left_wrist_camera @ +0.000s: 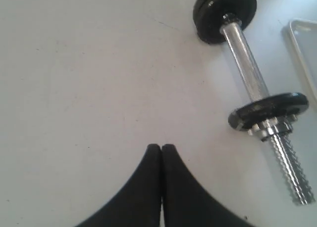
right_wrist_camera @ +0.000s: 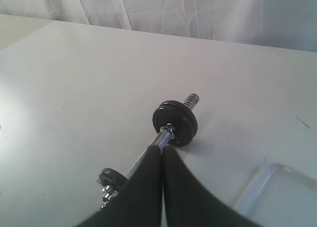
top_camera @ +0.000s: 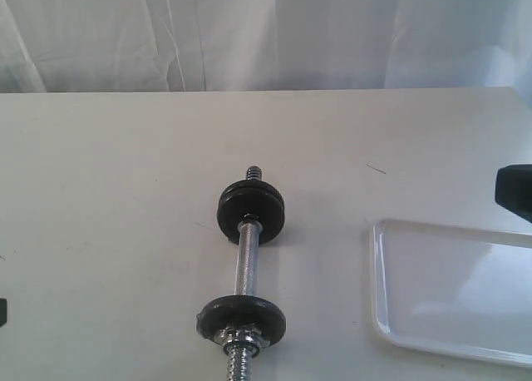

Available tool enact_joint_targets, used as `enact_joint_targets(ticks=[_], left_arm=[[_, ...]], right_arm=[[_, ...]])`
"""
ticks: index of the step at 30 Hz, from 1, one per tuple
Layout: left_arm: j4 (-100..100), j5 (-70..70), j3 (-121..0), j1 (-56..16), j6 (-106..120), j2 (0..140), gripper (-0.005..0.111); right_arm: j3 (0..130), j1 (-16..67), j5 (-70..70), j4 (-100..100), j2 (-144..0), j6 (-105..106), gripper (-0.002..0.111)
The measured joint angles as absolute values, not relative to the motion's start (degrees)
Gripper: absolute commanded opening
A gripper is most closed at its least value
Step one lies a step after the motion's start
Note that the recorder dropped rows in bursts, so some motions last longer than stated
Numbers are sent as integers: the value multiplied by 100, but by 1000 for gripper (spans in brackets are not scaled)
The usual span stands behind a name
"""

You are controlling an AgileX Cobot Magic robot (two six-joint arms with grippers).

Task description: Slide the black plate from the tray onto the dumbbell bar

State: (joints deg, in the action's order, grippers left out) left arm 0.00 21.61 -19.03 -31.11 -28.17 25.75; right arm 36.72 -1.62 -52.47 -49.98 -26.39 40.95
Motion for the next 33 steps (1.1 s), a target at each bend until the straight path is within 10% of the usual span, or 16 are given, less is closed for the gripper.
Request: enact_joint_targets(ticks=[12, 33], left_arm=[[0, 2151, -1703, -995, -2817, 683, 0], [0, 2129, -1703, -347, -2817, 47, 0]], right_arm=[[3672, -162, -5267, -4998, -2639, 4095, 0], [3672, -162, -5282, -4987, -2603, 4106, 0]])
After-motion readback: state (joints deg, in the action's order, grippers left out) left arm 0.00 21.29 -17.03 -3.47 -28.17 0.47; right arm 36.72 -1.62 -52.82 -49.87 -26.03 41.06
